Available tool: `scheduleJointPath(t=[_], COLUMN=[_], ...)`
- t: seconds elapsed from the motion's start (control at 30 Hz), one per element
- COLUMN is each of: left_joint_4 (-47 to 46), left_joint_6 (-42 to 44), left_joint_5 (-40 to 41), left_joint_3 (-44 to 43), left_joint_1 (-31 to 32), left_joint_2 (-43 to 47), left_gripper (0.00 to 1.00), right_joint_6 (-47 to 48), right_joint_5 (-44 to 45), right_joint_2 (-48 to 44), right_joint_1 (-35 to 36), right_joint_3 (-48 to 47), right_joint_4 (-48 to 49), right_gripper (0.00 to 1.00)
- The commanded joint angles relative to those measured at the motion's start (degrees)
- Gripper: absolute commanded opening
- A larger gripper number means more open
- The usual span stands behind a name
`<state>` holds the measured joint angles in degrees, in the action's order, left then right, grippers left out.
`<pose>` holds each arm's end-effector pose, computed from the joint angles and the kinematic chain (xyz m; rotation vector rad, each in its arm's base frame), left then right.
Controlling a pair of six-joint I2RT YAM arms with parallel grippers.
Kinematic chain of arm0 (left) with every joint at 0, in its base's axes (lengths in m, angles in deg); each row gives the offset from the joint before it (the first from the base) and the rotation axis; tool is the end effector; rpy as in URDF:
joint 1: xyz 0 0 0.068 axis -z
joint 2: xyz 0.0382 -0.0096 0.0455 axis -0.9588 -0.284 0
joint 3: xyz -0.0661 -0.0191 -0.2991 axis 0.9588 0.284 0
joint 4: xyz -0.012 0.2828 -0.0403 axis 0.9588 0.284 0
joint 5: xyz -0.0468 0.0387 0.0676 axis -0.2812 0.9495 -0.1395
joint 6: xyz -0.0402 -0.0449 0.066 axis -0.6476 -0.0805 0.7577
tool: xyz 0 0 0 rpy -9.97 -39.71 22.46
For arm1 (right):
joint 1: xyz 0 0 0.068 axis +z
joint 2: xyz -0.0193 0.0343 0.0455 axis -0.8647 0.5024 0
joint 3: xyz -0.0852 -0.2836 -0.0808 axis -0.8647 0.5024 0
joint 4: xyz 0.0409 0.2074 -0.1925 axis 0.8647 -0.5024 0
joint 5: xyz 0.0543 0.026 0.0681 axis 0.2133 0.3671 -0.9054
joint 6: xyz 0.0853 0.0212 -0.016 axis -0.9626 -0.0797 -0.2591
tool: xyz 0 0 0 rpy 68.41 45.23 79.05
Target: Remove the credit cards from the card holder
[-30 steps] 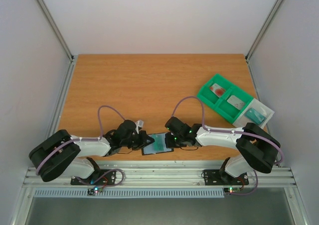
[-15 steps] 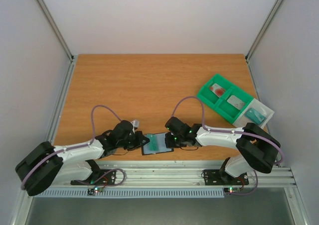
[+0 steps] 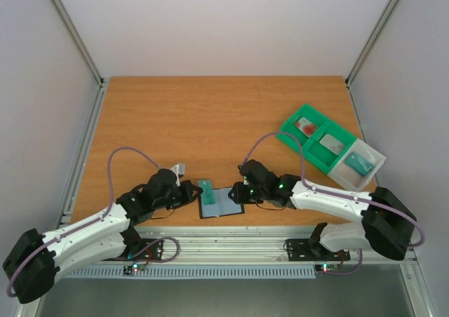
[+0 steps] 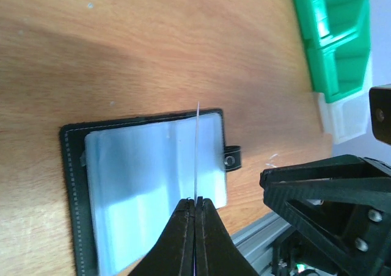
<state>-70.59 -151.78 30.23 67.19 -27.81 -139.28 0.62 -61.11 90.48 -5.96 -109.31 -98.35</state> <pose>0.1365 -0.1593 0.1606 -0.2590 2.4976 -1.1200 0.1563 0.2348 0.1604 -0.7997 2.5365 0.6834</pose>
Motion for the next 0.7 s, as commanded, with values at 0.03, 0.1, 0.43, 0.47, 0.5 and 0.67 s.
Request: scheduleJointPath(t=[0.03,0.1,0.43,0.47,0.5,0.67], left_joint_4=[-0.5,-1.4,-6.6,-8.6,-9.7,-15.3], left_joint_6=[-0.6,-1.5,-4.5,-5.1,-5.6,-8.6], left_joint_5=[1.3,1.5,1.8,1.9,1.9,1.1], left_joint_3=[-2.8,-3.0,-2.0,-1.7,-1.2,1.2], left_joint_1=[-0.2,-0.2,-0.2,-0.2,-0.2,-0.2], left_joint_2=[4.9,6.6,14.7,15.3,15.7,17.0], left_gripper=[0.00,0.00,0.00,0.00,0.00,0.00], right_joint_6=[-5.0,-7.4,-15.7,-16.2,-16.8,-19.0], right_joint_5=[-5.3,-7.2,-11.0,-11.1,-11.1,-12.2], right_joint_2=[-7.2,-9.0,-12.3,-12.0,-11.8,-10.4], right_joint_1=[-0.3,-0.3,-0.3,-0.3,-0.3,-0.3], right_joint_3=[1.5,2.0,2.3,2.0,2.1,2.4], right_joint_4=[6.4,9.4,18.1,18.0,18.2,20.5], right_gripper=[0.30,0.34,0.53,0.55,0.57,0.64])
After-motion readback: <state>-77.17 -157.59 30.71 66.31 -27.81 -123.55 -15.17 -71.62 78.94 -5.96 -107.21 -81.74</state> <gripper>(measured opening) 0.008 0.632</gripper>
